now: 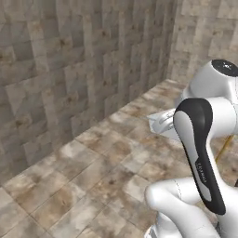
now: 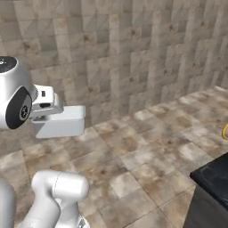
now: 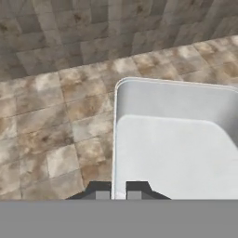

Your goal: Retrieve the tupperware and aluminum foil from the cabinet and place them on the dining counter near the plate with lime and avocado to prepare for storing leftovers.

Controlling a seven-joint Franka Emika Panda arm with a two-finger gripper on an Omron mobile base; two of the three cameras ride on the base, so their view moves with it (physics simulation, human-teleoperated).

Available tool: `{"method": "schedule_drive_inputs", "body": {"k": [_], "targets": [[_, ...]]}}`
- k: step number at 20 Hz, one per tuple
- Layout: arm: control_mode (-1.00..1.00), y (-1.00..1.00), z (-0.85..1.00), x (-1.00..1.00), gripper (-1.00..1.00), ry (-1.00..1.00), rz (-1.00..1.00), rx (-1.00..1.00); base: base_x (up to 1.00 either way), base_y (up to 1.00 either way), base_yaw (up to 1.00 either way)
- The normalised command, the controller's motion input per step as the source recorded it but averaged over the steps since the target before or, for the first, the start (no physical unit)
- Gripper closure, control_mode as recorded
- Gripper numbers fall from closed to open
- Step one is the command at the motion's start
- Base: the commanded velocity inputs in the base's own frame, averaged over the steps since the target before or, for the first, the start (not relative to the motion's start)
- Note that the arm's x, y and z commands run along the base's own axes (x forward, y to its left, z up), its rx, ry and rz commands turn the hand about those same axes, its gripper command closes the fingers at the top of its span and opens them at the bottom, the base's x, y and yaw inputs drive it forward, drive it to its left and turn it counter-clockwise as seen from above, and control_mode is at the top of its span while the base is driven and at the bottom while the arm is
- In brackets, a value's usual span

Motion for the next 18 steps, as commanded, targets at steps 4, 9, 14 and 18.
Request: {"method": "schedule_drive_inputs", "body": {"k": [4,9,14,18], "targets": [[1.0,0.0,0.0,0.0,1.0,0.0,0.0,0.0,0.88,0.41,-0.56],[1.0,0.0,0.0,0.0,1.0,0.0,0.0,0.0,0.82,0.43,-0.59],[1.0,0.0,0.0,0.0,1.0,0.0,0.0,0.0,0.8,0.43,-0.59],[1.0,0.0,0.0,0.0,1.0,0.0,0.0,0.0,0.79,0.45,-0.59]]}}
